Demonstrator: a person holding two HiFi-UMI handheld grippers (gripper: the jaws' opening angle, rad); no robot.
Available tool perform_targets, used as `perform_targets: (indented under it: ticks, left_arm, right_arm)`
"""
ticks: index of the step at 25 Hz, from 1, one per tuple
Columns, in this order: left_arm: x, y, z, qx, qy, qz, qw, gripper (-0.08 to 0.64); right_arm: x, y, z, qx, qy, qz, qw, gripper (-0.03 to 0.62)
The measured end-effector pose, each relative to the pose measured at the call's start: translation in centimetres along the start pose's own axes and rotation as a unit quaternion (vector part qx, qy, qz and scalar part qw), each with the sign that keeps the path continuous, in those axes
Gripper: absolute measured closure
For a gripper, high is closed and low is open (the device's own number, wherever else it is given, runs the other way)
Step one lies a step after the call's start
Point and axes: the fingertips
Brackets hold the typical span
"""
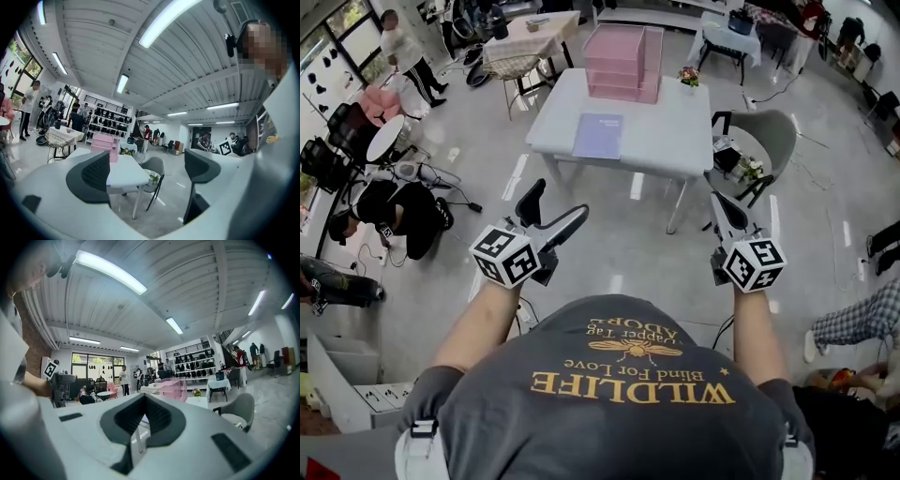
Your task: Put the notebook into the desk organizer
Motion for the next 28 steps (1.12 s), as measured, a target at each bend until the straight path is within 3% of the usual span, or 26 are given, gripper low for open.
perform_targets:
  ticks: [5,10,22,28]
  left_arm:
    - [-3.2,0.1,2.0,-0.003,0.003,-0.009,0.9999,0.074]
    - [-9.4,-0.1,5.5,0.0,0.026,-0.024,0.9994,0.074]
    - [-29.5,-8.5,16.1,0.004,0.1,-0.008,0.9949,0.074]
    - [-34.3,-9.8,21.1,-0.005,0.119,-0.026,0.9925,0.074]
  right_arm:
    - [0.9,0.7,3.1,-0.007,0.006,0.003,1.0,0.592]
    - [1.6,0.8,9.1,-0.014,0.022,-0.003,1.0,0.592]
    - [2.9,-3.9,28.5,-0.003,0.096,-0.024,0.995,0.592]
    - [5.3,-4.8,33.6,-0.018,0.114,-0.027,0.993,0.592]
Point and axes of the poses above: the fingertips, and each gripper's own axes: z forward along the fingers, x to its right, y out of its underside, and after that the axes turned 5 degrees about -z, right-handed
